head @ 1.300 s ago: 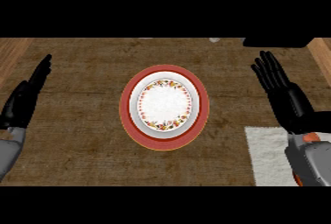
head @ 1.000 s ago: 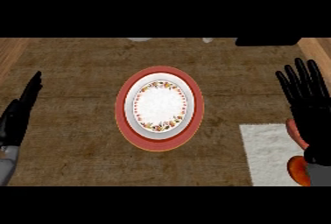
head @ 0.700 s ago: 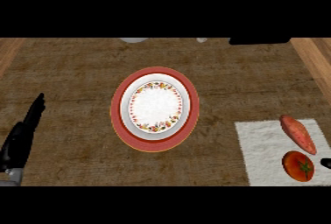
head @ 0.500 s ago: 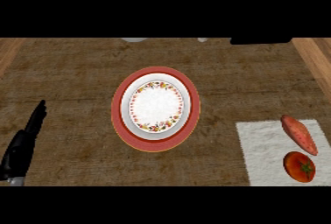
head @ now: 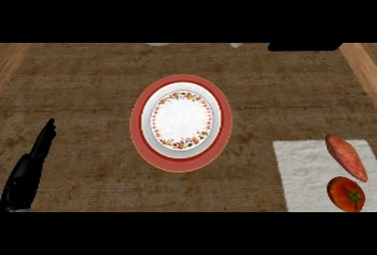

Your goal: Pick the tomato from the placemat and place it in the plate

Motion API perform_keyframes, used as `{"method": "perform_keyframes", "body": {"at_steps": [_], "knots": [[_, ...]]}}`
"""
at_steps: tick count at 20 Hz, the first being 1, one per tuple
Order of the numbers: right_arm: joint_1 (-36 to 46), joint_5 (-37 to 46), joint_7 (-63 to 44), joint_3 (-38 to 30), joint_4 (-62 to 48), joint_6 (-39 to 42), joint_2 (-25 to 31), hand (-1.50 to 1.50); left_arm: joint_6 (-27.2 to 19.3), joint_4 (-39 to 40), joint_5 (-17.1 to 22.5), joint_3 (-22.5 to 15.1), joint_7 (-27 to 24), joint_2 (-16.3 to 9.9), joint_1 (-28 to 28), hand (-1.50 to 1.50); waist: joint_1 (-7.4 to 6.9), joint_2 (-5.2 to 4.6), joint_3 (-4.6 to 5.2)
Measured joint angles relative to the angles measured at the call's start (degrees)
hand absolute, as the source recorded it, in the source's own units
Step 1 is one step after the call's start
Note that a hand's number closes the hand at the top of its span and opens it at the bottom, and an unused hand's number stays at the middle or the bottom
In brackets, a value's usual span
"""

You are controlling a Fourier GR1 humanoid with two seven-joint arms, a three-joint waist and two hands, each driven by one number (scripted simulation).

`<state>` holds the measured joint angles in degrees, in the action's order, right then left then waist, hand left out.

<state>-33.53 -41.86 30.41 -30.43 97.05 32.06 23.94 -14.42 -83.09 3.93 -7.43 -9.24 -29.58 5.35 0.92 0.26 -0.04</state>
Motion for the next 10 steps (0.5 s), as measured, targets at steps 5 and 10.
{"method": "perform_keyframes", "body": {"at_steps": [5,10], "knots": [[-1.42,10.33,-1.22,-2.06,0.75,0.06,4.92,-1.5,1.07,0.45,-0.06,0.58,-0.17,-0.09,-0.69,0.0,-0.43,-0.18,0.04],[0.07,18.2,-3.63,-2.04,-0.45,0.15,8.18,-1.5,2.03,-0.53,-0.52,0.99,-0.01,0.08,-0.3,0.0,-0.88,-0.24,0.03]]}}
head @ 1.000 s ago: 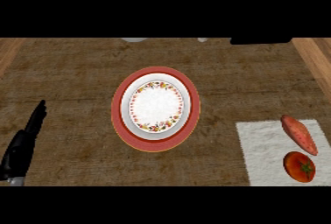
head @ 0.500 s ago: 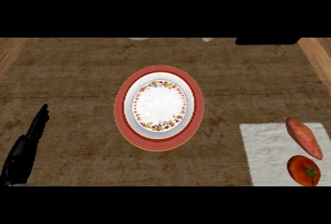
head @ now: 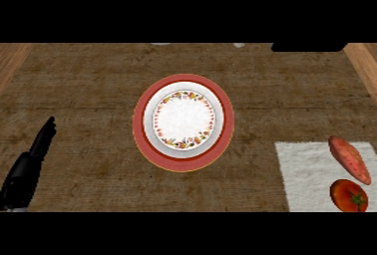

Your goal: Pick the tomato from the placemat and place it in the plate

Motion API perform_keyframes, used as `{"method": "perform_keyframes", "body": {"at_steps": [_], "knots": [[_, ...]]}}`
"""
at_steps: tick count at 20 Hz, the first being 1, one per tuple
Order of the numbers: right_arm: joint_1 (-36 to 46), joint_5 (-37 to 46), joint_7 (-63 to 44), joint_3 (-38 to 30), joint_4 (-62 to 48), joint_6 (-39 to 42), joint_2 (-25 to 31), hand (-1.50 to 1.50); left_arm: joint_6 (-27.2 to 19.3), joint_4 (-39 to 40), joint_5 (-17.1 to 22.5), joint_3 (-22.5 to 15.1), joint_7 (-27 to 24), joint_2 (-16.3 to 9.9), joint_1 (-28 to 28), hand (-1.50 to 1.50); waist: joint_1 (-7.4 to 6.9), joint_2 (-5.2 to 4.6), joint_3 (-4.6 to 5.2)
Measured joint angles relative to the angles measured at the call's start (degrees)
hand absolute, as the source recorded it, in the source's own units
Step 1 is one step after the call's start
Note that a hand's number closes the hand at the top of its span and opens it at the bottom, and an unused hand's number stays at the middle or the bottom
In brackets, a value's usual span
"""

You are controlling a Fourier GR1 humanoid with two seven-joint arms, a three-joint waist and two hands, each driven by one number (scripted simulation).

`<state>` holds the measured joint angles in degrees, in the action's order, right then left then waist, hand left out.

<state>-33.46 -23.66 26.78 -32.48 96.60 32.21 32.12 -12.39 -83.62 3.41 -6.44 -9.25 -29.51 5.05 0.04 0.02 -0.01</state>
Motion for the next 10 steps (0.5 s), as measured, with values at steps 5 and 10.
{"method": "perform_keyframes", "body": {"at_steps": [5,10], "knots": [[3.29,5.56,-4.62,1.96,-0.45,0.82,3.05,-1.5,0.08,-0.81,-1.22,0.12,1.73,0.78,-0.85,0.0,-0.17,-0.04,0.01],[8.1,14.75,-5.62,6.3,-3.53,0.89,4.08,-1.5,0.79,-0.36,-2.04,0.86,1.66,1.35,-1.15,0.0,-0.33,-0.07,-0.01]]}}
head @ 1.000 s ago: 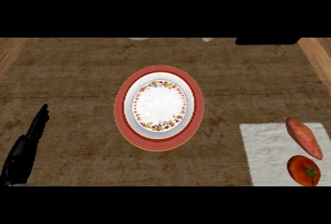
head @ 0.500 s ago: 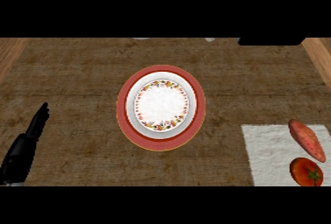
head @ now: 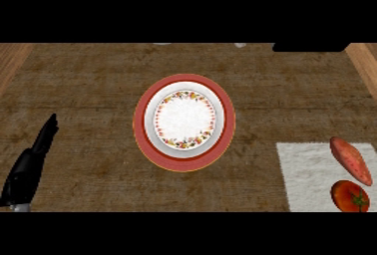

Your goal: Pick the tomato from the placemat and place it in the plate

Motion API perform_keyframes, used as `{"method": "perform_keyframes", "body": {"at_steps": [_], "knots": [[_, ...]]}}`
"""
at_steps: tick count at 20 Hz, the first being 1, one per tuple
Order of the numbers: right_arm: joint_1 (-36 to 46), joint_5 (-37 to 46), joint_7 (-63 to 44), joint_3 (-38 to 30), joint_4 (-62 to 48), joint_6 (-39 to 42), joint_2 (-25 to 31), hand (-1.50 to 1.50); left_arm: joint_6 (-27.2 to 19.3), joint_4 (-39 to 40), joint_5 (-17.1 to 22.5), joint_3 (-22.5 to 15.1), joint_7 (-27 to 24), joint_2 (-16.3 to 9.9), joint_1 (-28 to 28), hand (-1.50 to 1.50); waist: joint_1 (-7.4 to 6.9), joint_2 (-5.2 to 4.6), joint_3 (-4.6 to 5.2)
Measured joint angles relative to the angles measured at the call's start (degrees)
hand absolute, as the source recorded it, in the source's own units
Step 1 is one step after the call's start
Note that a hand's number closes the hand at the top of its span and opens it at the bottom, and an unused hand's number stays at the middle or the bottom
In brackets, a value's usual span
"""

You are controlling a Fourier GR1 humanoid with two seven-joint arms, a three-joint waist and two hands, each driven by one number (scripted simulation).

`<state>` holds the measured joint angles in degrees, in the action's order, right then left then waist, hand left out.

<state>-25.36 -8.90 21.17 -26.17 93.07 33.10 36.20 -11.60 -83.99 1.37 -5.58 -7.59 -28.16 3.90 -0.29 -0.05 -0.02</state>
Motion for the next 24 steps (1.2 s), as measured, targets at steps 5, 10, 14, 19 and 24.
{"method": "perform_keyframes", "body": {"at_steps": [5,10,14,19,24], "knots": [[3.91,10.45,2.03,4.13,-4.04,-0.97,0.93,-1.5,1.69,1.95,0.07,1.62,-1.99,0.19,0.01,0.0,-0.03,0.0,0.0],[6.71,17.04,4.24,5.99,-6.64,-0.19,0.4,-1.5,1.89,0.09,-1.66,2.33,-1.84,1.8,1.67,0.0,0.11,0.06,0.0],[11.26,20.5,4.97,7.26,-10.71,0.69,-0.29,-1.5,3.07,1.27,-2.79,3.46,-2.17,3.1,1.19,0.0,0.16,0.05,0.0],[12.83,24.21,6.04,8.78,-12.7,1.19,-0.92,-1.5,3.65,-0.07,-4.54,4.39,-0.5,4.33,1.1,0.0,0.23,0.07,0.01],[14.76,28.32,5.89,10.87,-14.41,0.37,-3.18,-1.5,4.82,-1.01,-5.94,5.83,0.23,5.41,1.19,0.0,0.24,0.07,0.01]]}}
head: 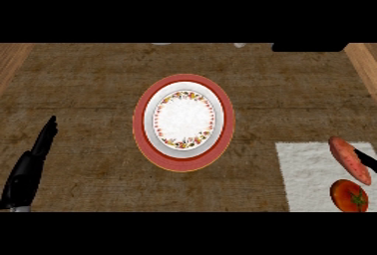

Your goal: Pick the tomato from the placemat and place it in the plate

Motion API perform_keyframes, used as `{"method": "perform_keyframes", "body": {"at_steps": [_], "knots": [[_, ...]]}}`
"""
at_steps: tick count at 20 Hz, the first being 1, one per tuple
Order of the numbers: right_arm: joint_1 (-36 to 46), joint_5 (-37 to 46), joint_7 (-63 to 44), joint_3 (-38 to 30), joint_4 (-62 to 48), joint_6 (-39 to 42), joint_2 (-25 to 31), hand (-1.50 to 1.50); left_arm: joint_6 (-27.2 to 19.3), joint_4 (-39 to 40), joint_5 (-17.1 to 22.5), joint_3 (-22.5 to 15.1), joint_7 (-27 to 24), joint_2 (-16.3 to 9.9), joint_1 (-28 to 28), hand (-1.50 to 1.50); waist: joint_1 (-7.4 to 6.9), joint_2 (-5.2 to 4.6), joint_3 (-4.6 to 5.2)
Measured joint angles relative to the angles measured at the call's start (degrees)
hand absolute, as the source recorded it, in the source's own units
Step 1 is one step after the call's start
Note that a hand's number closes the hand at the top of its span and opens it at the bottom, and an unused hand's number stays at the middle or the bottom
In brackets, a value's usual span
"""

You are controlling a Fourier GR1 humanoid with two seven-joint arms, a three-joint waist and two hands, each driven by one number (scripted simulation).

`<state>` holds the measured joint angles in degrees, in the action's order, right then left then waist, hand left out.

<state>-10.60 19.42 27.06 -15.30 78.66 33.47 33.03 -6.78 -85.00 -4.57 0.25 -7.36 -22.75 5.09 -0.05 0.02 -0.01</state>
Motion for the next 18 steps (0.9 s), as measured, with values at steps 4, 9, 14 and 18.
{"method": "perform_keyframes", "body": {"at_steps": [4,9,14,18], "knots": [[-0.29,2.95,1.08,0.65,-0.56,-1.52,-2.01,-1.5,1.12,-1.99,-1.15,0.85,0.56,1.03,1.23,0.0,0.06,0.07,0.1],[1.86,5.38,3.45,0.55,-4.4,-2.76,-2.7,-1.5,2.86,-1.09,-1.93,2.74,0.09,1.91,1.06,0.0,0.12,0.19,0.33],[2.88,5.81,7.15,0.47,-7.38,-4.82,-3.26,1.5,3.68,-0.1,-2.68,3.72,-0.23,2.51,-0.19,0.0,0.23,0.32,0.56],[4.04,6.27,8.64,0.61,-8.69,-7.05,-4.08,1.5,4.4,-0.29,-3.17,4.23,-0.58,2.95,-0.07,0.0,0.21,0.42,0.75]]}}
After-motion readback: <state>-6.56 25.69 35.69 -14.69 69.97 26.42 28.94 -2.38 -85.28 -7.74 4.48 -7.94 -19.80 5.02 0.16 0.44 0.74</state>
